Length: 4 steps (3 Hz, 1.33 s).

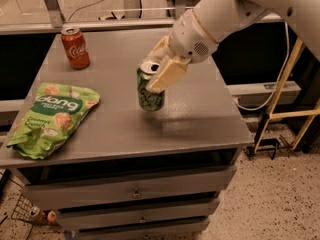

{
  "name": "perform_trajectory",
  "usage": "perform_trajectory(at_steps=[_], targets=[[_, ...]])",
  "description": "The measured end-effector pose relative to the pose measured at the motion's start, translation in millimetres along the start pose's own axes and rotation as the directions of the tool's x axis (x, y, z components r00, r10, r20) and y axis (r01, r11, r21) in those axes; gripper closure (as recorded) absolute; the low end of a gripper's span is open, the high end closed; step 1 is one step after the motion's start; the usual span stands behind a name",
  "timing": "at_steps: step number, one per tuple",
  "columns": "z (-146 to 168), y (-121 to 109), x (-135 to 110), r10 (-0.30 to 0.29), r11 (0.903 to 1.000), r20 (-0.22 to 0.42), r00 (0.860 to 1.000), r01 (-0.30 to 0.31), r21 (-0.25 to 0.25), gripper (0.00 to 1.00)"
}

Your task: Move green can near green rice chip bag

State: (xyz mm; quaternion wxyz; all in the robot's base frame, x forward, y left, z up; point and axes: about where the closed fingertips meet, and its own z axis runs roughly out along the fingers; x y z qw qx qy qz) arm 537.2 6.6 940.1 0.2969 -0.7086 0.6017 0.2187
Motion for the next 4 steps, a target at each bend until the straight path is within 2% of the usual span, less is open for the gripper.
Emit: perform_trajectory(at_steps=[1, 2, 3, 4], targets=[[22, 16, -27, -0.077, 0.9938, -0.004, 0.997, 0.077, -0.081, 1.00], [22, 16, -27, -0.077, 0.9938, -0.004, 0.997, 0.077, -0.081, 1.00], [37, 20, -36, -0.105, 0.9881, -0.053, 0.993, 0.098, -0.118, 1.00], [69, 26, -51, -0.157, 0.9730, -0.091, 0.983, 0.138, -0.185, 1.00]])
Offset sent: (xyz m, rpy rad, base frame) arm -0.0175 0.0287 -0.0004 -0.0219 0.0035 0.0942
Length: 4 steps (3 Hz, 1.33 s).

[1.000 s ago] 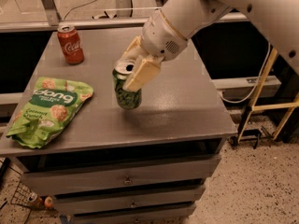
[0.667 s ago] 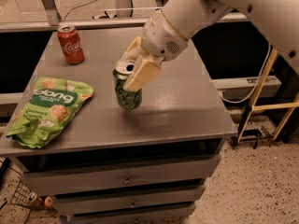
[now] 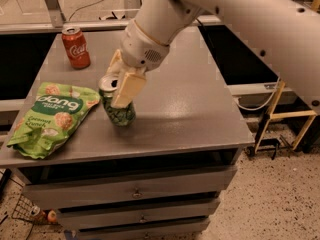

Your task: Move green can near green rice chip bag

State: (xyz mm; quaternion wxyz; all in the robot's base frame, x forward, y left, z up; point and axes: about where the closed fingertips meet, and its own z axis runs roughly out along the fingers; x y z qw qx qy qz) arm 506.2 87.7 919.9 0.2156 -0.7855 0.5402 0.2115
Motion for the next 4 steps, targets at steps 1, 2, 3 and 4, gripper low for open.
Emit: perform_trajectory(at_steps=[1, 2, 3, 4], targets=[[24, -5, -20, -0.052, 0.9973, 0.006, 0.999, 0.052, -0.051, 1.00], [38, -9, -32, -0.087, 0.9929, 0.053, 0.995, 0.091, -0.077, 1.00], [49, -11, -38, -0.107, 0.9894, 0.095, 0.990, 0.115, -0.089, 1.00], [59, -12, -37, -0.110, 0.9885, 0.119, 0.987, 0.121, -0.091, 1.00]])
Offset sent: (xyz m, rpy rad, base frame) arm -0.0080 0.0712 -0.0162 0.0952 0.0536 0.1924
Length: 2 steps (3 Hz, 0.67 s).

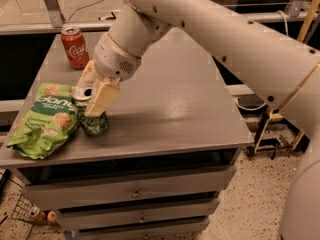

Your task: Move green can near green rice chip bag

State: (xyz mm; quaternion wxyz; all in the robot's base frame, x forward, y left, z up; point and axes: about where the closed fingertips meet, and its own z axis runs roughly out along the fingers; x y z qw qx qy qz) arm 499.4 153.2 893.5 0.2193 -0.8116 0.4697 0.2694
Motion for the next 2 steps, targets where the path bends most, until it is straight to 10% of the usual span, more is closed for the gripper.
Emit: perform_trajectory(at_steps=[2], targets=[[-1.4, -0.3, -1.4, 0.000, 1.0000, 0.001, 1.000, 0.000, 0.000, 0.60]])
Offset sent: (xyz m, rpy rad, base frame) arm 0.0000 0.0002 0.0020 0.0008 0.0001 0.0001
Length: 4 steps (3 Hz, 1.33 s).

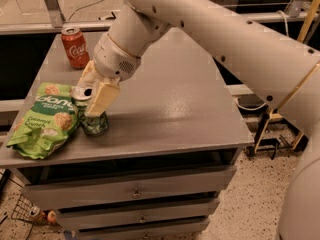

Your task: Move green can near green rice chip bag

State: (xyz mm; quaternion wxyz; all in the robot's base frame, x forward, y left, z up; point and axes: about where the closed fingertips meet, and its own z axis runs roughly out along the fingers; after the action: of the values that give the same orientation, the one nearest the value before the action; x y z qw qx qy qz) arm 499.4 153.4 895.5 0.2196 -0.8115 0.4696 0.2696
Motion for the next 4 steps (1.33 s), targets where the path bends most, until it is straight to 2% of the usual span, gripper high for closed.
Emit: perform_trajectory(at_steps=[1, 2, 3, 4], targets=[[0, 0, -1, -0.001, 1.0000, 0.000, 1.000, 0.001, -0.001, 0.36], [1, 0, -1, -0.002, 1.0000, 0.000, 1.000, 0.002, -0.002, 0.05], [2, 0, -2, -0.003, 1.0000, 0.001, 1.000, 0.003, -0.002, 0.00], [-19, 8, 23, 0.016, 0.9998, -0.022, 1.000, -0.016, 0.007, 0.00]])
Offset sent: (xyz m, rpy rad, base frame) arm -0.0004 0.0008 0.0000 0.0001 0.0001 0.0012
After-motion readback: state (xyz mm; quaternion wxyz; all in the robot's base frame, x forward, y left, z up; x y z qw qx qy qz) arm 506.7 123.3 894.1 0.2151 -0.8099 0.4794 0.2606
